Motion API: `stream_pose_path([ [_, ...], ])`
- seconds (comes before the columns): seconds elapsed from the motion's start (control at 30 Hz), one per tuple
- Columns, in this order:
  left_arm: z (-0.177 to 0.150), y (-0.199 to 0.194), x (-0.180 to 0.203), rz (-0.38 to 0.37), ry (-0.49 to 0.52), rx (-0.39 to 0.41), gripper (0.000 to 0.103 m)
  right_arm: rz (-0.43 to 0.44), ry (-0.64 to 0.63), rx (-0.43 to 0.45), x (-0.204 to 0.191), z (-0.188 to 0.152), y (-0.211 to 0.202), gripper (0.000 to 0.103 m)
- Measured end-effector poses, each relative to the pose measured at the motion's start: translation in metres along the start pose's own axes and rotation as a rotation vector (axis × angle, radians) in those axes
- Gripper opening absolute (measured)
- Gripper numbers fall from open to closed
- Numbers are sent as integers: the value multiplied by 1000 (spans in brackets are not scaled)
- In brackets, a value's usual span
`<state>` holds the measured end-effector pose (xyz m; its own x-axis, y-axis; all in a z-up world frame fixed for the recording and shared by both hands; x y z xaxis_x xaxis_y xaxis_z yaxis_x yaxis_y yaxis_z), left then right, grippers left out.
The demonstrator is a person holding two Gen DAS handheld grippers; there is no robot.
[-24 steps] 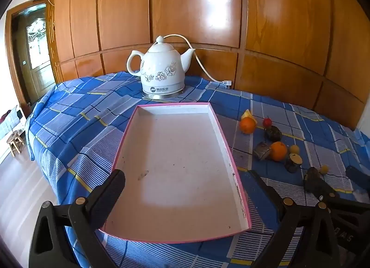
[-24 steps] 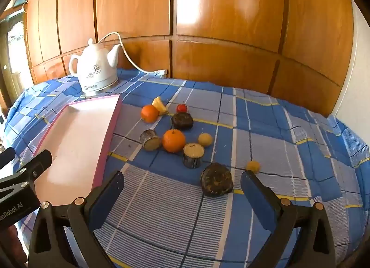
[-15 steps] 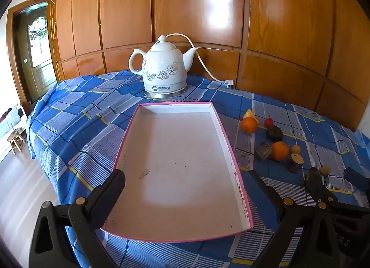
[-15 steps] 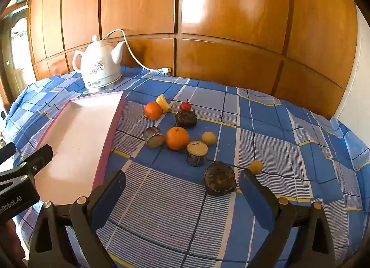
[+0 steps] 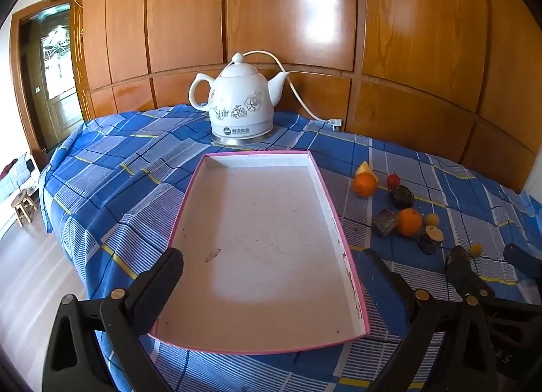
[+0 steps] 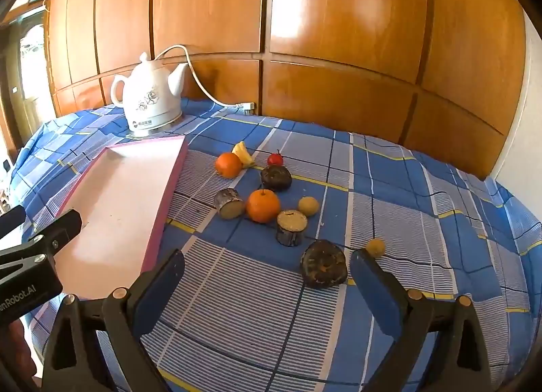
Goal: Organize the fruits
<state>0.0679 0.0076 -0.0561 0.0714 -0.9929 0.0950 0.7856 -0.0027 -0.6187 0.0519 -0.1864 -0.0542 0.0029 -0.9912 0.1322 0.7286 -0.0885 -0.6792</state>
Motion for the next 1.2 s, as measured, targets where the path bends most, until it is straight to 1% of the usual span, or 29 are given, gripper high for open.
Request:
stream_pose_path([
  [1.2, 5, -10, 5, -18, -11, 10, 103, -3, -1, 29, -1, 3, -8, 100],
])
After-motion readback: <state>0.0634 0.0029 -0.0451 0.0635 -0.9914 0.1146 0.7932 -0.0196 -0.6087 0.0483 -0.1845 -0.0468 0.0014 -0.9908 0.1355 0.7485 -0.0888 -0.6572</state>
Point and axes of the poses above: each gripper's, at about its wrist camera, not at the fingertips, and y roughly the way its jaws point, x to its right, z to its top, the point moved 9 cm from there along y, roughly the way its jaws point, and after that the axes turned 6 degrees about -y, right-handed, at the moved point
